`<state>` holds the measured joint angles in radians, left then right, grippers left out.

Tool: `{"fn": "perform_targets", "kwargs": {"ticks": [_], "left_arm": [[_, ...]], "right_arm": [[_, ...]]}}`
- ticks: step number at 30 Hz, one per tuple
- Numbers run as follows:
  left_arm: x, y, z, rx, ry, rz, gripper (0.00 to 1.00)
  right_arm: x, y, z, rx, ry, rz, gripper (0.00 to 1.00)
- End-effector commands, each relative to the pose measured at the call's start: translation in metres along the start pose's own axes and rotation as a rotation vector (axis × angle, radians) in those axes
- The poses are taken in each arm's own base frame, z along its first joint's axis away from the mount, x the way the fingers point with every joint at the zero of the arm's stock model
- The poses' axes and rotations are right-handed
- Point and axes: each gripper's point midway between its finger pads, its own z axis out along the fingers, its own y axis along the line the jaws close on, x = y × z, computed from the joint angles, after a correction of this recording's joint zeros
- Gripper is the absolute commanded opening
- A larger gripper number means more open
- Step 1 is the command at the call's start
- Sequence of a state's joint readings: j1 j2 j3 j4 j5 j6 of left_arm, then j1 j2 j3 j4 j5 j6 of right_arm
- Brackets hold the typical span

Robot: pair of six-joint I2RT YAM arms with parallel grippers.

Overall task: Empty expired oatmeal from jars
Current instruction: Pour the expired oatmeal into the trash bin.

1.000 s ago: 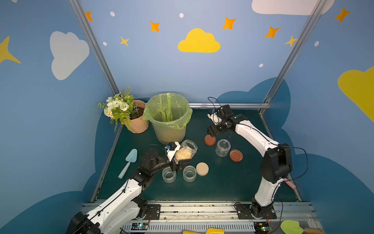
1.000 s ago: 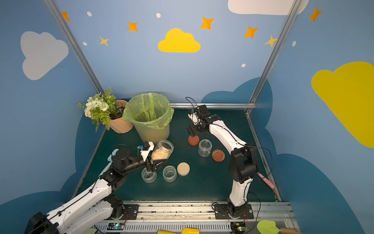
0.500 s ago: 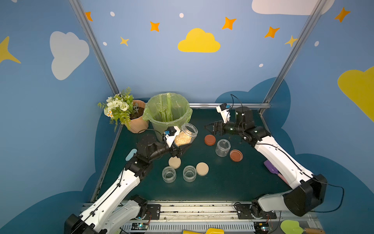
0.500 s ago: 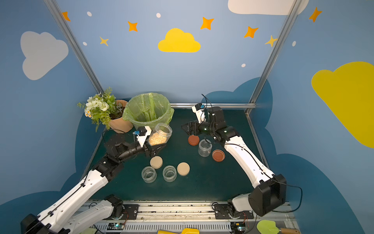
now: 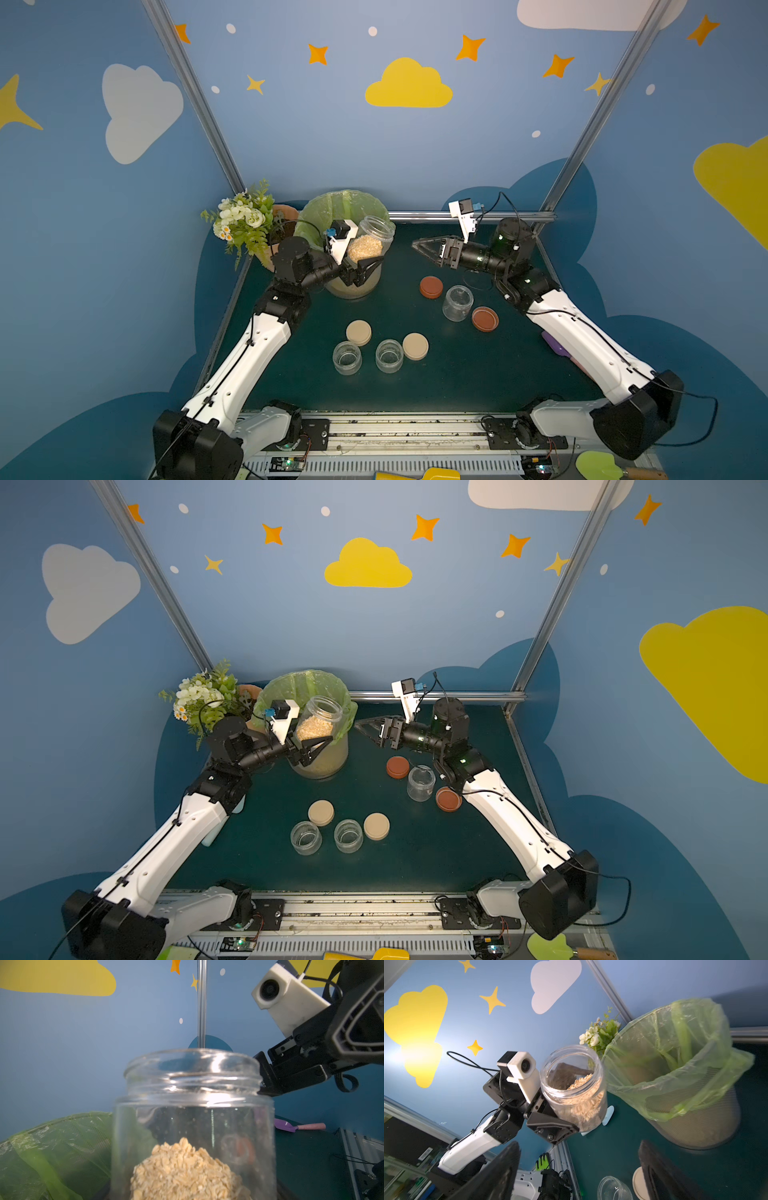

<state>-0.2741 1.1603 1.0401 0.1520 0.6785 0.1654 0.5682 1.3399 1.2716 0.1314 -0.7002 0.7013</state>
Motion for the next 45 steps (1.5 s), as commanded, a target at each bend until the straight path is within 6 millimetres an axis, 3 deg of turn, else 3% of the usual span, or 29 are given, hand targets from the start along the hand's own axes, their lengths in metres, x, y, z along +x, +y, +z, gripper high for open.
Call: {"fn": "perform_targets", "kwargs": {"ticks": [1,7,17,24,30,38,45], "left_arm": [[-0.046,-0.005,-0.003,0.057,-0.125,0.058,0.03],[-0.047,-0.006,0.007,0.105,-0.135,0.033,0.03],[-0.041,0.003,0.013,0.112,-0.120,0.023,0.03],[-0.049,0.012,0.016,0.125,-0.130,0.010,0.03],[-0.050,0.017,0.020,0.134,-0.130,-0.004,0.03],[-0.050,0.026,0.024,0.141,-0.119,-0.034,0.03],[-0.051,0.024,0.025,0.163,-0.124,-0.040,0.03]], "right_arm": [[-0.013,0.008,0.018,-0.041,-0.038,-0.005,0.90],[-0.022,-0.001,0.049,-0.032,-0.058,0.007,0.90],[-0.039,-0.004,0.082,-0.065,-0.056,0.002,0.90],[-0.034,-0.008,0.104,-0.084,-0.018,0.020,0.90],[-0.032,-0.009,0.112,-0.085,-0.012,0.014,0.90],[-0.021,0.017,0.112,-0.142,0.022,-0.085,0.90],[-0.012,0.024,0.118,-0.173,0.071,-0.113,0.90]]}}
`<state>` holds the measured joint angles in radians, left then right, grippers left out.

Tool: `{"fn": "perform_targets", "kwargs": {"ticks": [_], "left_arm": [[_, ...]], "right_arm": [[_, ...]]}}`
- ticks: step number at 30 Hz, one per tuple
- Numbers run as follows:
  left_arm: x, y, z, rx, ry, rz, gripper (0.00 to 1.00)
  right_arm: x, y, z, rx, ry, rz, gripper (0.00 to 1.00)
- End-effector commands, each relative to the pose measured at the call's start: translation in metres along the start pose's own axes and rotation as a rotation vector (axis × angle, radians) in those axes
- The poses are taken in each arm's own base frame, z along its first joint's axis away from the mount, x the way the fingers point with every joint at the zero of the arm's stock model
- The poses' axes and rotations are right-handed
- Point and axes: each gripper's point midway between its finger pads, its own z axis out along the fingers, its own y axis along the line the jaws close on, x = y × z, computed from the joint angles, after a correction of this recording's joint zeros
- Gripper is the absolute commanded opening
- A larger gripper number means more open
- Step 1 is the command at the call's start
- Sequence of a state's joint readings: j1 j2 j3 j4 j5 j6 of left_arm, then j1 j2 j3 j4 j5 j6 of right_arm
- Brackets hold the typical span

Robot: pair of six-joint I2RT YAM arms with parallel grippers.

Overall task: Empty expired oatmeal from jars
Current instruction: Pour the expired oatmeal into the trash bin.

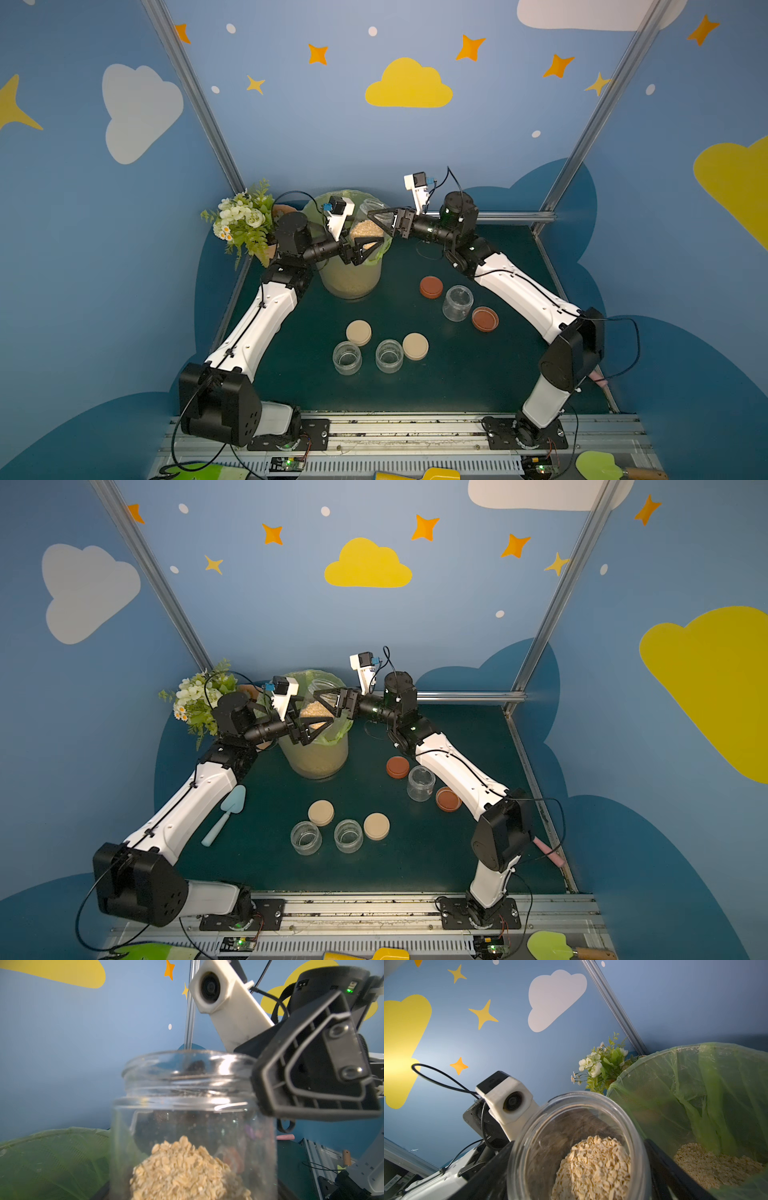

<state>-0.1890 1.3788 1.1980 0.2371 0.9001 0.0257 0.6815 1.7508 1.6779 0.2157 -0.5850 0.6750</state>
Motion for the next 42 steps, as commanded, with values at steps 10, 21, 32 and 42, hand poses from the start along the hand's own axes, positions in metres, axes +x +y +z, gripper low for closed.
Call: {"fn": "perform_targets", "kwargs": {"ticks": [10,21,32,42], "left_arm": [[-0.039,-0.013,-0.002,0.036,-0.096,0.096,0.03],[-0.033,-0.013,-0.002,0.034,-0.085,0.107,0.03],[-0.036,-0.011,-0.002,0.043,-0.070,0.099,0.03],[-0.041,-0.012,-0.002,0.068,-0.074,0.080,0.03]], "right_arm": [[0.038,0.033,0.031,-0.139,0.184,-0.001,0.90],[0.051,0.018,0.043,-0.075,0.251,0.040,0.89],[0.066,0.023,0.054,-0.091,0.302,-0.004,0.89],[0.075,0.026,0.066,-0.126,0.315,-0.049,0.89]]}}
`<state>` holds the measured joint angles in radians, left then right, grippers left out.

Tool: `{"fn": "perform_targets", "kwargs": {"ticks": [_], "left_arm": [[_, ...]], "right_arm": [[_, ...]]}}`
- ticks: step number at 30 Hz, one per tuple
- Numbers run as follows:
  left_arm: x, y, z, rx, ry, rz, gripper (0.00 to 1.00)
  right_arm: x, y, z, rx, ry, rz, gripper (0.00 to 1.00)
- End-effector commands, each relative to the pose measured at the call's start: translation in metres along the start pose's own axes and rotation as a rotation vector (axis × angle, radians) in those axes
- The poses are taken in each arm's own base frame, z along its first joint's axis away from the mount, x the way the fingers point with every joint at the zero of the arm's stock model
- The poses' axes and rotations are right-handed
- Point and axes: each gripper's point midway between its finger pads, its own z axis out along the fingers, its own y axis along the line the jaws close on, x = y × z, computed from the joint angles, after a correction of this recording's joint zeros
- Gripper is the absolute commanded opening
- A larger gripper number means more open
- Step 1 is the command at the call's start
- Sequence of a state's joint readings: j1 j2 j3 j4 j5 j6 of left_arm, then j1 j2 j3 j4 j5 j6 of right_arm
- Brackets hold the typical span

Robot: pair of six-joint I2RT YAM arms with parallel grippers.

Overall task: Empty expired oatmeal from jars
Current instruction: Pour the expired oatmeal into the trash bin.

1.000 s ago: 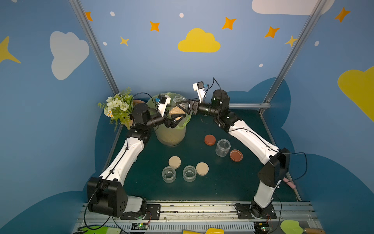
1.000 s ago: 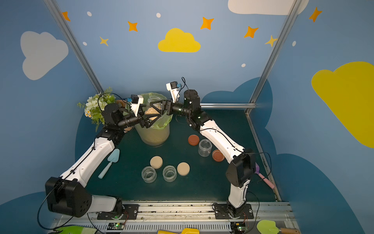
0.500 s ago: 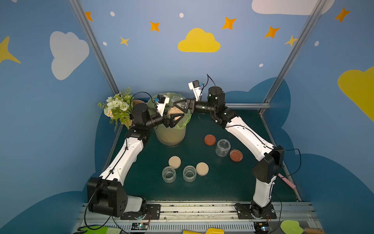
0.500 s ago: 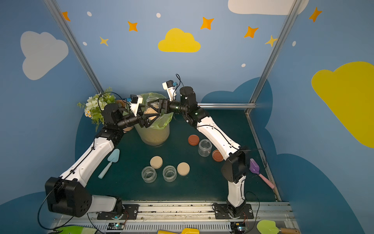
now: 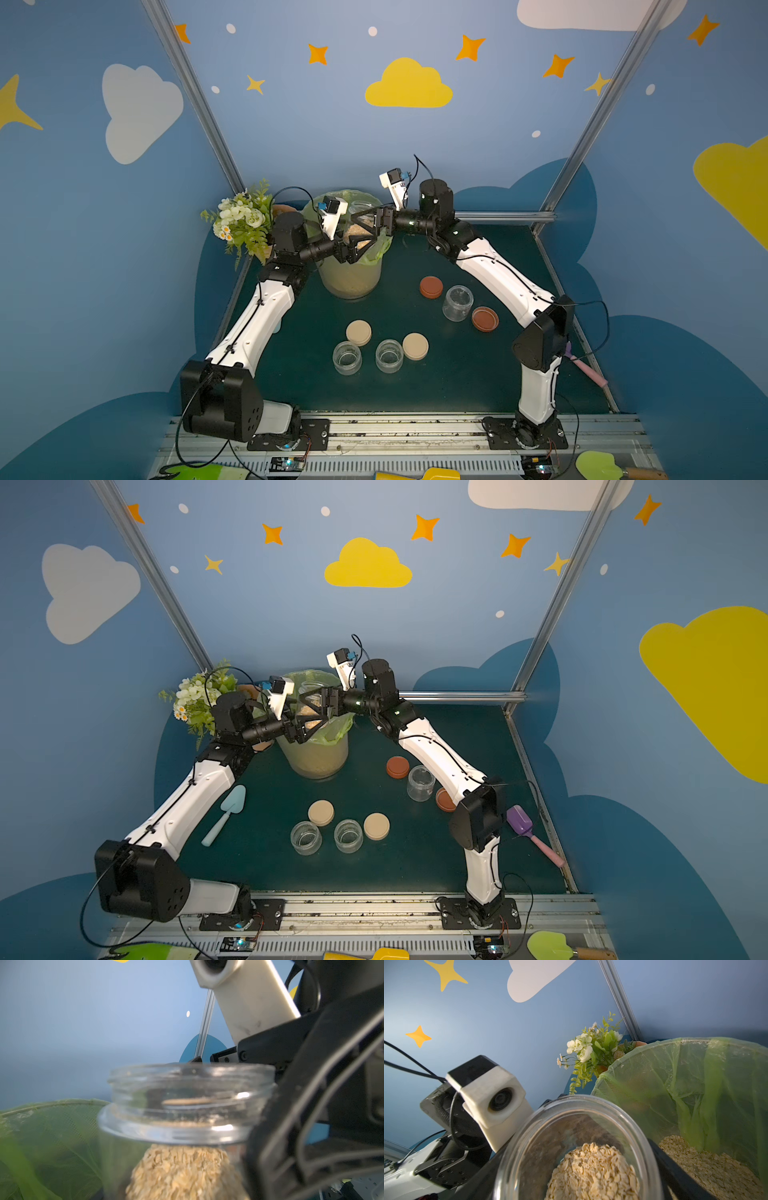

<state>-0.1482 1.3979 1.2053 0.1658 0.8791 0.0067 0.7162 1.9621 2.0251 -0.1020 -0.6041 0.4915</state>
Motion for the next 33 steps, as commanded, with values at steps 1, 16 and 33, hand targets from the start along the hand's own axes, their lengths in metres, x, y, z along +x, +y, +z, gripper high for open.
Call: {"fn": "perform_targets", "kwargs": {"ticks": [1,16,33], "left_arm": [[-0.054,-0.040,0.000,0.139,-0.120,0.162,0.03],[-0.060,-0.008,-0.012,-0.047,-0.175,0.109,0.75],[-0.042,0.017,-0.048,-0.257,-0.208,-0.086,1.00]], "right_arm": [[0.052,0.050,0.032,-0.183,0.161,0.004,0.88],[0.012,0.006,0.034,-0.089,-0.044,0.100,0.36],[-0.071,-0.013,0.027,-0.020,-0.414,0.120,0.25]]}}
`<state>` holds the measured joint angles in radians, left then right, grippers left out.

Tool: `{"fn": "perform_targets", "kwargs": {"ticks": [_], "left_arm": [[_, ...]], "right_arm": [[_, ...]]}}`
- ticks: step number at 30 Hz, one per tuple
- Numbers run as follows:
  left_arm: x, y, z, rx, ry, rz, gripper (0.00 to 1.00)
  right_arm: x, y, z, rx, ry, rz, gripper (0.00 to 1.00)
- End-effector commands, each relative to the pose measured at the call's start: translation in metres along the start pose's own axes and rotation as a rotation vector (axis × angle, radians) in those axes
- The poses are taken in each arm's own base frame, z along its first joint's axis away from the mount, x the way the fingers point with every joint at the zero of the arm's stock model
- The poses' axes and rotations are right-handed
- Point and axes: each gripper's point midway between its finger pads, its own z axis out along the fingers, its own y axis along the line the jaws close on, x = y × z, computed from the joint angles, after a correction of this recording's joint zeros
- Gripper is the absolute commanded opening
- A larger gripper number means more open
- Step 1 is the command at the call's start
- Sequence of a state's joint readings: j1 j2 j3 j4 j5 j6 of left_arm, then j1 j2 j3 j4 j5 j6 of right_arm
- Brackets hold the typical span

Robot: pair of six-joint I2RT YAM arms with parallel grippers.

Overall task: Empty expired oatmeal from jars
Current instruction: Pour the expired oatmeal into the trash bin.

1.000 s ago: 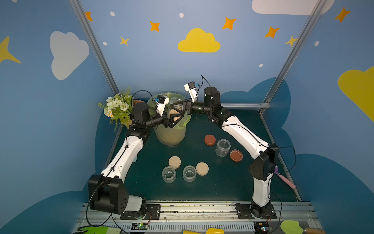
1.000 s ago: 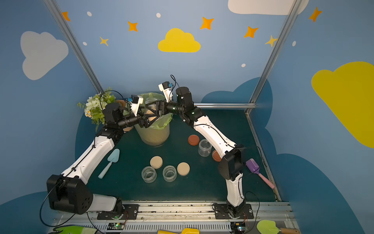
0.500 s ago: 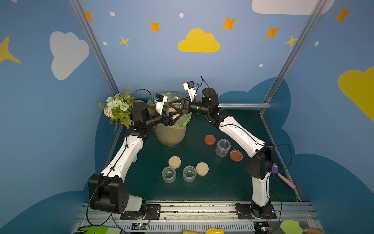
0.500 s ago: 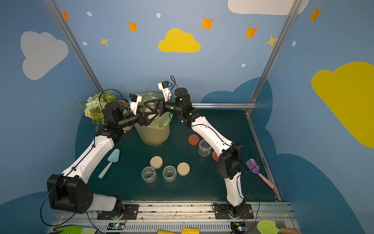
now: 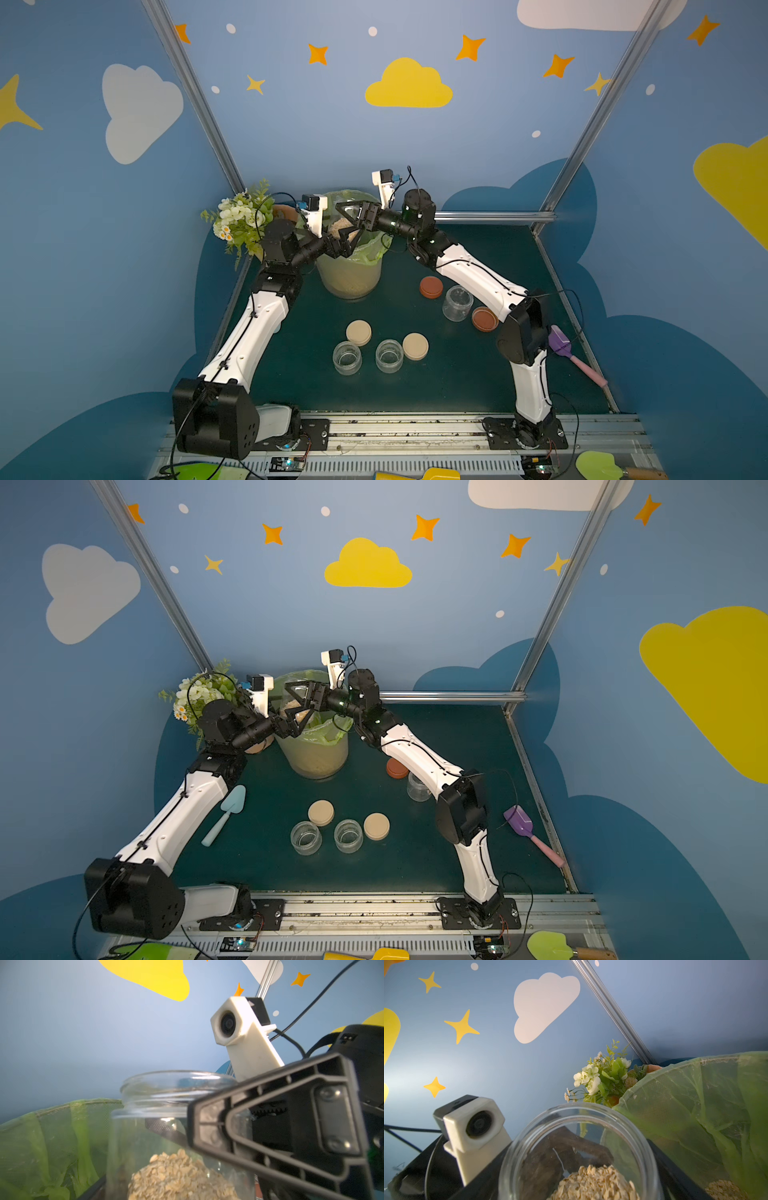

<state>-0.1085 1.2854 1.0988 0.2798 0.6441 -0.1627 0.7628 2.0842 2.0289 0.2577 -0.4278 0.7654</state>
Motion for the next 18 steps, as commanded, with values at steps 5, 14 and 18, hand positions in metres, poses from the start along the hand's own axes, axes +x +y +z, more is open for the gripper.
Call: {"fn": "perform_targets", "kwargs": {"ticks": [5,14,18], "left_arm": [[-0.023,-0.009,-0.010,-0.003,-0.076,-0.024,1.00],[-0.019,0.035,0.007,-0.062,-0.083,-0.049,0.98],[-0.031,0.055,0.011,-0.036,-0.095,-0.059,0.89]], "right_arm": [[-0.043,0.010,0.009,-0.044,-0.143,0.002,0.20],[-0.015,-0.002,0.017,-0.060,-0.066,0.039,0.17],[0.006,0.006,0.018,-0.065,0.007,0.016,0.16]]}}
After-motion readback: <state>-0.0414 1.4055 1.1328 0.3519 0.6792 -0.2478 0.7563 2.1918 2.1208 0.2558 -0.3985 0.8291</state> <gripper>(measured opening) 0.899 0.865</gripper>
